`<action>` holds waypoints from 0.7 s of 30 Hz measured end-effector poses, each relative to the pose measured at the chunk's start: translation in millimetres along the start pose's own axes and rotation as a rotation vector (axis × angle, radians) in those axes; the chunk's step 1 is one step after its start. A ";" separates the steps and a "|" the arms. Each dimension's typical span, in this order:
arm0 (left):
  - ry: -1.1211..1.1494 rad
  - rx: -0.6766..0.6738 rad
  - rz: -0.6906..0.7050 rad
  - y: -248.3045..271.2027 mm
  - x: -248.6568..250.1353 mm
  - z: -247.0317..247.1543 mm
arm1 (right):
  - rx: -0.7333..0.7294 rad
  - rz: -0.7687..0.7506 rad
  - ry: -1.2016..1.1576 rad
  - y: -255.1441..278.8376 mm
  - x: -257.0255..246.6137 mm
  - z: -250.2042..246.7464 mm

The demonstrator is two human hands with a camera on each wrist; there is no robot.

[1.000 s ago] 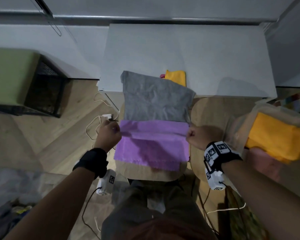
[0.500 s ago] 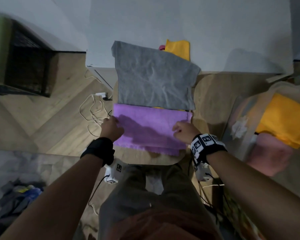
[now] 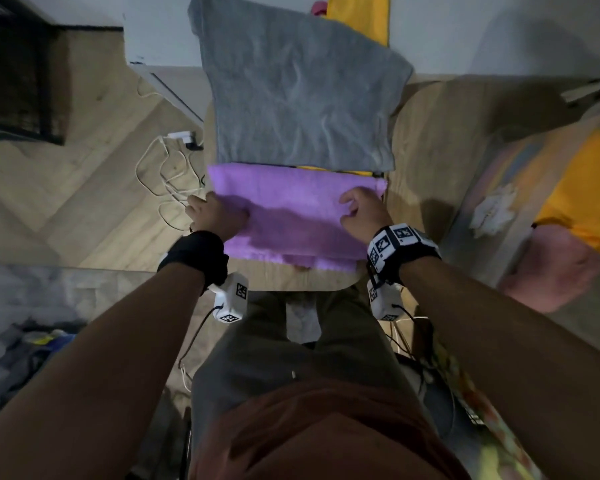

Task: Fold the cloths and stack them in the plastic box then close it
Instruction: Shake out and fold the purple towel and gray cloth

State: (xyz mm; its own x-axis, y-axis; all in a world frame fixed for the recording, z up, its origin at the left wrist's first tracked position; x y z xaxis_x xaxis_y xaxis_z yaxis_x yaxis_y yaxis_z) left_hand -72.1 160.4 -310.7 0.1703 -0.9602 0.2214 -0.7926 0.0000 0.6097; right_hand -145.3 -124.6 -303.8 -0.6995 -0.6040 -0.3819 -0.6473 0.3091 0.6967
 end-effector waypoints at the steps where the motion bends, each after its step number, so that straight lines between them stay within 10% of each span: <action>1: 0.049 -0.006 -0.023 0.1 -2.3 -0.9 | -0.004 0.007 -0.003 -0.1 0.9 1.3; 14: 0.309 0.061 0.396 61.9 84.2 -36.2 | 0.040 0.194 -0.208 21.8 5.5 -25.5; 21: 0.287 -0.195 0.675 101.6 179.3 19.4 | 0.045 0.342 -0.477 31.3 38.8 -41.8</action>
State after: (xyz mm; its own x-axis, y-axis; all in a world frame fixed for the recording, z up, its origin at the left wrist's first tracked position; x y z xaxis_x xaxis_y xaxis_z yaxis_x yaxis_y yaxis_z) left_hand -133.5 -17.2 -223.9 -0.1482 -0.6241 0.7672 -0.6657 0.6366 0.3893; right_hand -180.0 -169.1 -271.4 -0.9228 -0.0703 -0.3788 -0.3662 0.4653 0.8058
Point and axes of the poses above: each hand's wrist, its own y-axis away from the middle knuckle, its own z-axis out of the palm, x = y × z, the point moved 5 cm from there along -y, towards the middle knuckle, and after that the axes turned 10 degrees about z, right-handed, at the moved point
